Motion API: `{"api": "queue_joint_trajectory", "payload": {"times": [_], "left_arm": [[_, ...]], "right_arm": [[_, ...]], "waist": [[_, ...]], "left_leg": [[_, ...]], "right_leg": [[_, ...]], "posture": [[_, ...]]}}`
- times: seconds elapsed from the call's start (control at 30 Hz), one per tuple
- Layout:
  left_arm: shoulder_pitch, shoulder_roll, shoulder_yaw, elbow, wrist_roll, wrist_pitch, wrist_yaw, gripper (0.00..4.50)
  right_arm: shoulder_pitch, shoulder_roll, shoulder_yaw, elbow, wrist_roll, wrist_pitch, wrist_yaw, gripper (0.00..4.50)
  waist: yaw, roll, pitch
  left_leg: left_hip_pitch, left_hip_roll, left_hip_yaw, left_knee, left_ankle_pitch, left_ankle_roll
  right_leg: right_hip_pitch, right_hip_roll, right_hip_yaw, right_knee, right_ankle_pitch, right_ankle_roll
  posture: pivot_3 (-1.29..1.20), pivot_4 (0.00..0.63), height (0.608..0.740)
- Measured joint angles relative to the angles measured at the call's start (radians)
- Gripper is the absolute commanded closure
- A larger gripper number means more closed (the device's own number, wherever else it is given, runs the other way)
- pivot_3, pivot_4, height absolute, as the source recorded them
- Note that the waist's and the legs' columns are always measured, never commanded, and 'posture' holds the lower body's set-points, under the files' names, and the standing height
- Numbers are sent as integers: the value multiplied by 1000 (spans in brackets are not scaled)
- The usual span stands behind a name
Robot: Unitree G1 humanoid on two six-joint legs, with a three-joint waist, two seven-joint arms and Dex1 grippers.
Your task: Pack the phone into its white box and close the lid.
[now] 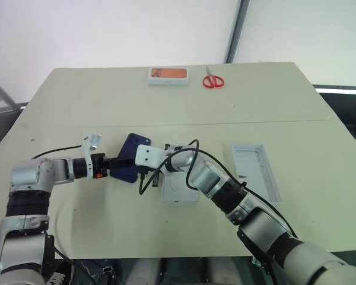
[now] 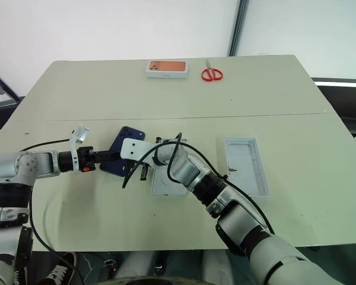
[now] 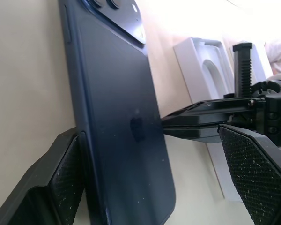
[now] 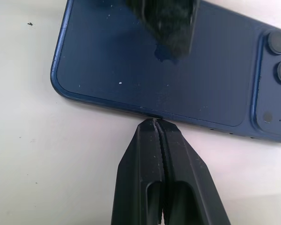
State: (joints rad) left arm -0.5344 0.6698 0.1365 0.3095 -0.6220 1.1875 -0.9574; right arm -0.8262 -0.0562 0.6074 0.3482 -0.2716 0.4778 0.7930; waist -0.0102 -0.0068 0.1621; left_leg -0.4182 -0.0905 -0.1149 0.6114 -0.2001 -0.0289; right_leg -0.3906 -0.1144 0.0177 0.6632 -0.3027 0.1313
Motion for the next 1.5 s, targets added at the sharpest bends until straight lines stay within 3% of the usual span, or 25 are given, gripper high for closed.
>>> {"api": "queue_joint_trajectory", "payload": {"times": [0.1, 0.2, 0.33, 0.57, 0.73, 0.97, 1.13, 1.23, 1.47, 1.5], "left_arm": [[-2, -6, 4, 3, 0, 3, 3, 82], [-3, -16, 28, 34, 1, 3, 13, 888], [11, -22, 42, 68, 2, 3, 26, 2874], [29, -36, 52, 64, -2, 5, 23, 2874], [27, -58, 83, 67, -43, 42, 15, 4485], [28, -94, 137, 101, -57, 24, 33, 4485], [35, -145, 241, 108, -104, 39, 108, 4485], [57, -187, 316, 67, -177, 97, 150, 4500], [93, -238, 458, -21, -324, 222, 244, 4500], [95, -244, 471, -28, -335, 225, 261, 4500]], "right_arm": [[0, 0, 0, 2, 0, -5, -1, 4451], [0, 1, 0, 3, 0, -5, -2, 4500], [-2, 0, 0, 7, 0, -15, -2, 4500], [-2, -4, 0, 12, -3, -27, -7, 4500], [-2, -12, -1, 13, -10, -31, -7, 4500], [11, -28, -18, 13, 1, -95, -11, 4500], [53, -10, -148, -49, 120, -122, -13, 4500], [63, -1, -250, -158, 258, -45, 43, 3562], [180, -160, -290, -390, 376, 55, 147, 115], [206, -204, -282, -433, 388, 59, 177, 115]], "waist": [[0, 0, 0], [-1, 0, 0], [-7, 0, 0], [-5, 0, 0], [-3, -1, -1], [-2, -1, 0], [-10, -2, 1], [-13, -3, 1], [-6, -4, 2], [-6, -4, 2]], "left_leg": [[0, 0, 0, 0, 0, 0], [0, 0, 0, 0, 0, 0], [0, 0, 0, -1, 0, 0], [0, 1, 0, -1, 0, 0], [1, 0, 0, 0, 0, 0], [2, 1, 0, 0, 0, 0], [-3, 2, 0, 0, 0, -1], [-8, 2, 0, 0, 0, -1], [-8, 2, 0, 1, 0, -1], [-8, 2, 0, 1, 0, -1]], "right_leg": [[0, 0, 0, 0, 0, 0], [0, 0, 0, 0, 0, 0], [0, 0, 0, 0, 0, 0], [-1, 0, 0, 0, 0, 0], [0, 0, 0, 0, 0, 0], [1, 0, 0, -1, 0, 0], [-3, 1, 0, 0, 0, 0], [-7, 1, 0, 0, 0, 0], [-8, 1, 0, 0, 0, 0], [-7, 1, 0, -1, 0, 0]], "posture": [[0, 150, 740], [0, 150, 740], [0, 150, 740], [0, 150, 740], [0, 150, 740], [0, 150, 740], [0, 150, 740], [0, 150, 740], [0, 150, 740], [0, 150, 740]]}}
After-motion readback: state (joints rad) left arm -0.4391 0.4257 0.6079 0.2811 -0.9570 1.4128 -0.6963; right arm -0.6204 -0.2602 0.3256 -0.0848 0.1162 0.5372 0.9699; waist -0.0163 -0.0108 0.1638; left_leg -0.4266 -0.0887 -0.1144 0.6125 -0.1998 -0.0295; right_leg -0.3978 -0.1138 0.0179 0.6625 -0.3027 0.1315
